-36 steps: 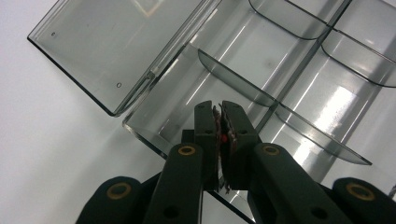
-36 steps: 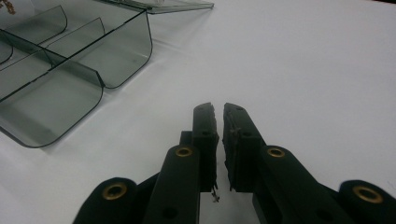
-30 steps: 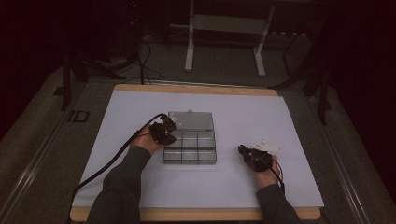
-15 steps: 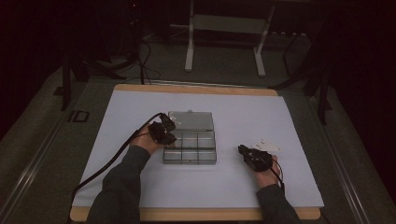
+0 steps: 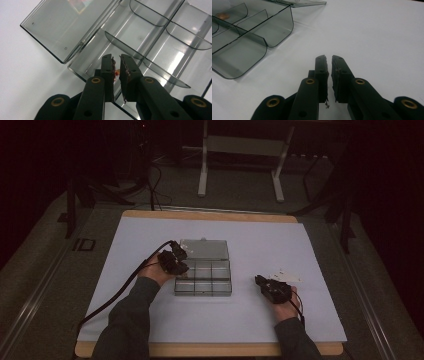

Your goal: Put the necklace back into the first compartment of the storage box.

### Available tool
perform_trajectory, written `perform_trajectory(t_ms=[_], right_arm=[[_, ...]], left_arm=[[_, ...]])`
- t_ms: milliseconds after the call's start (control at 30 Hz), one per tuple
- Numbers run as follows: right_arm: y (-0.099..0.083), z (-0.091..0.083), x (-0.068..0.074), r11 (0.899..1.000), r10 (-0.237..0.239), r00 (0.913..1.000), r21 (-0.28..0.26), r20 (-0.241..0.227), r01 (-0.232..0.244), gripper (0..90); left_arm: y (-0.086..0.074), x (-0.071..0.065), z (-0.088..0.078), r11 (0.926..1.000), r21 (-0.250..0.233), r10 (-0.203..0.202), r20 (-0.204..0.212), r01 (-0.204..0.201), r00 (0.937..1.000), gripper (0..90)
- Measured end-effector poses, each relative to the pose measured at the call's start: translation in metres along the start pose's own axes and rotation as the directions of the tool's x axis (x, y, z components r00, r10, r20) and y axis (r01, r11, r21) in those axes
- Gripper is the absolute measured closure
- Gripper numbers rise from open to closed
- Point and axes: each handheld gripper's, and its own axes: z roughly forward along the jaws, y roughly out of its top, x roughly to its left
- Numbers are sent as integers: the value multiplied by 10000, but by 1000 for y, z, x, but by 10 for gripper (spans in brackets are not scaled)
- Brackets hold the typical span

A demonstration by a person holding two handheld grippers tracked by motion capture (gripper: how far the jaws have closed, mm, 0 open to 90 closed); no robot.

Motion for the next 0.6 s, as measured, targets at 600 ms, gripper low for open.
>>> perform_trajectory(t_ms=[600], right_arm=[[0,0,0,10000,-23,10000,-14,17,23,832]], left_arm=[[-2,-6,-14,9978,-646,-150,-164,139,9998,820]])
